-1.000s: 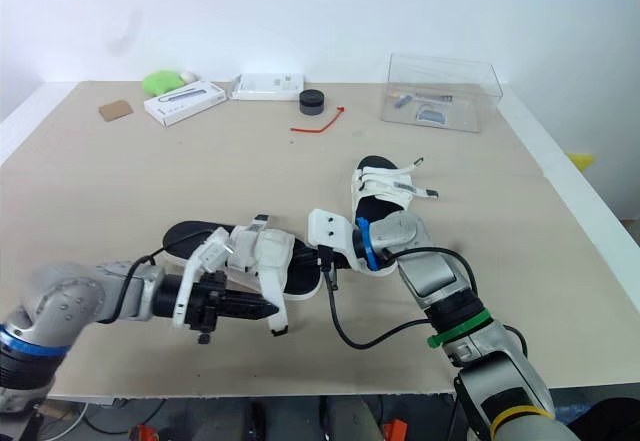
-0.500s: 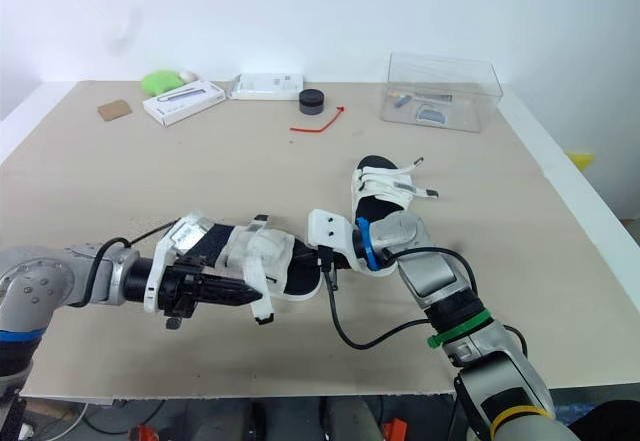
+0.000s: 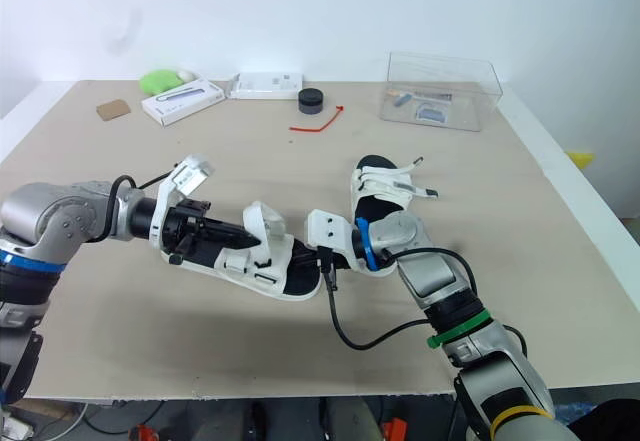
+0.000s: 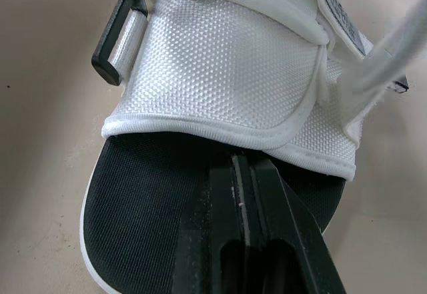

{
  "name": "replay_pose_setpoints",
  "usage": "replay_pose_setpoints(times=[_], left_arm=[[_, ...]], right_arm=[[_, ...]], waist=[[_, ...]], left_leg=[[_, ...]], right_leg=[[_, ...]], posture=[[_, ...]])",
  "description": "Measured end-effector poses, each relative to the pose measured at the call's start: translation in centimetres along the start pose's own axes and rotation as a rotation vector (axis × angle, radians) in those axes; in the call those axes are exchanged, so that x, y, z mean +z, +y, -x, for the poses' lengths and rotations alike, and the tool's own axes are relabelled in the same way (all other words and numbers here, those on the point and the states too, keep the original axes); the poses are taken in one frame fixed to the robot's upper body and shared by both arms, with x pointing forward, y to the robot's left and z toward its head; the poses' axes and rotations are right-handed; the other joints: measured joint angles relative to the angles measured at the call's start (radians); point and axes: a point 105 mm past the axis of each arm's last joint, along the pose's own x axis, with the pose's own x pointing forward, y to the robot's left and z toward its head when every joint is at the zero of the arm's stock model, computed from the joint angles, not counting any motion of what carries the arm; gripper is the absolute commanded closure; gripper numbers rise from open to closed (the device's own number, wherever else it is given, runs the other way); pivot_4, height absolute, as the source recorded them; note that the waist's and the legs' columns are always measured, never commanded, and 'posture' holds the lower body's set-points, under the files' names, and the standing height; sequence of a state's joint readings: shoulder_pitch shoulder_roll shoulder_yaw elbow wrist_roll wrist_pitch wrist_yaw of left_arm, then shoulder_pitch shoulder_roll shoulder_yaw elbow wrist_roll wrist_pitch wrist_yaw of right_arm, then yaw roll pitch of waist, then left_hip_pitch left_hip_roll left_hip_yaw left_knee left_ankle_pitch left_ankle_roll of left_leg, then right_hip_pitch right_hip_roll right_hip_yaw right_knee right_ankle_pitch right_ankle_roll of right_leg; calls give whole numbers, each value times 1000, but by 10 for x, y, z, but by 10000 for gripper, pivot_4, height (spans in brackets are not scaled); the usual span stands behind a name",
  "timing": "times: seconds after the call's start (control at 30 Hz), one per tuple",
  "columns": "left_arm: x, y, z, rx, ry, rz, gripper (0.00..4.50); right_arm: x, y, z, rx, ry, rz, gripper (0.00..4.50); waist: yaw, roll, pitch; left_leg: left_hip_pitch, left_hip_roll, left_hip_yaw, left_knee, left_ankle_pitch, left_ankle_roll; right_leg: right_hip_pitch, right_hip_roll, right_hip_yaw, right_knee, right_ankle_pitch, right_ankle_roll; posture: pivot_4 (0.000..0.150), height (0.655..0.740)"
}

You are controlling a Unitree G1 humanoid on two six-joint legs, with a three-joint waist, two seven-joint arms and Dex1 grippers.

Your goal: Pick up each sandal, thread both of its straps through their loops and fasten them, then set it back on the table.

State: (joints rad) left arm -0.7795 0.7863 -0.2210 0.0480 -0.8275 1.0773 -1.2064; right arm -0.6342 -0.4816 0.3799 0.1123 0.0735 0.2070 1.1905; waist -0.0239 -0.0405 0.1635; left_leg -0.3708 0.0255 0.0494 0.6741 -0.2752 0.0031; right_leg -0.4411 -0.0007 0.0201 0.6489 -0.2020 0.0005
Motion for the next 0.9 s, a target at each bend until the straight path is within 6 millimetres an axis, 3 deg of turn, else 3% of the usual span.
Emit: replay_pose_setpoints(times=[0.57,0.9], left_arm=[[-12,1,-2,-169,161,34,44694],[1,14,-8,-151,148,27,44694]], right_arm=[[0,3,0,-15,0,0,45000],[0,2,1,-16,0,1,45000]], waist=[[0,0,0],[0,0,0]], left_leg=[[-1,1,0,0,0,1],[-2,1,0,0,-1,1]], right_leg=[[-1,1,0,0,-1,0],[-1,1,0,0,-1,0]], posture=[[1500,7400],[1500,7400]])
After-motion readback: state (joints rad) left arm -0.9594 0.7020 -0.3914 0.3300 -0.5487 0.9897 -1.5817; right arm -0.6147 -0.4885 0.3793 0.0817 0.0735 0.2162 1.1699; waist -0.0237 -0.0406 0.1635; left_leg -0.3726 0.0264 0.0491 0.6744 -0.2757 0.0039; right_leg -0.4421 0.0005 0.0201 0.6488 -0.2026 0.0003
